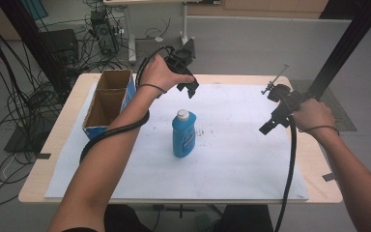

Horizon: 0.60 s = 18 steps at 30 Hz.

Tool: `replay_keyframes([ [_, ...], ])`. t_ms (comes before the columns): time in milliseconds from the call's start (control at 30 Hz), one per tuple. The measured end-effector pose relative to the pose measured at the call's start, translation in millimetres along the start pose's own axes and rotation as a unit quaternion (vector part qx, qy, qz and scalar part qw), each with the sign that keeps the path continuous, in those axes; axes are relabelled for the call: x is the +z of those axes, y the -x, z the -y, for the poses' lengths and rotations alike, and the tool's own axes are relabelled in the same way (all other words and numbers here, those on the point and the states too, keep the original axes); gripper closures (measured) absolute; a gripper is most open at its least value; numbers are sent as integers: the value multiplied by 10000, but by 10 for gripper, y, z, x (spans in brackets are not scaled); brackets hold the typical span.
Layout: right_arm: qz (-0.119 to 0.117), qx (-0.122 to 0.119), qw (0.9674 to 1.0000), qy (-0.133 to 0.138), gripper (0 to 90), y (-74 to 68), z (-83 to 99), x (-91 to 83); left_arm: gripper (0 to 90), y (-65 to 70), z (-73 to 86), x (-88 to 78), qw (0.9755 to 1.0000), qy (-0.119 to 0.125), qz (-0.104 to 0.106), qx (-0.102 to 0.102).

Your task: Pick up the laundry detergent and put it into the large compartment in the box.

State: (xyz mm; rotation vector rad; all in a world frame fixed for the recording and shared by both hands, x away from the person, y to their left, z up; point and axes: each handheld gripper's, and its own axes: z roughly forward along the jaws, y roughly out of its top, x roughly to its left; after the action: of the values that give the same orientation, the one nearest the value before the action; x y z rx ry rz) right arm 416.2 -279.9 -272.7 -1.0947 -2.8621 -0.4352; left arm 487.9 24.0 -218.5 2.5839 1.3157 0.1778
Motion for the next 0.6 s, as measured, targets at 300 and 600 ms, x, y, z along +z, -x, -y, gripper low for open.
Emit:
replay_keyframes([
  [300,39,-27,10000,-12,35,-15,-32,21,95,155,72,-241,9996,226,14,150],
  [600,34,-12,10000,-27,36,-24,-30,19,97,325,163,-435,9988,347,62,352],
])
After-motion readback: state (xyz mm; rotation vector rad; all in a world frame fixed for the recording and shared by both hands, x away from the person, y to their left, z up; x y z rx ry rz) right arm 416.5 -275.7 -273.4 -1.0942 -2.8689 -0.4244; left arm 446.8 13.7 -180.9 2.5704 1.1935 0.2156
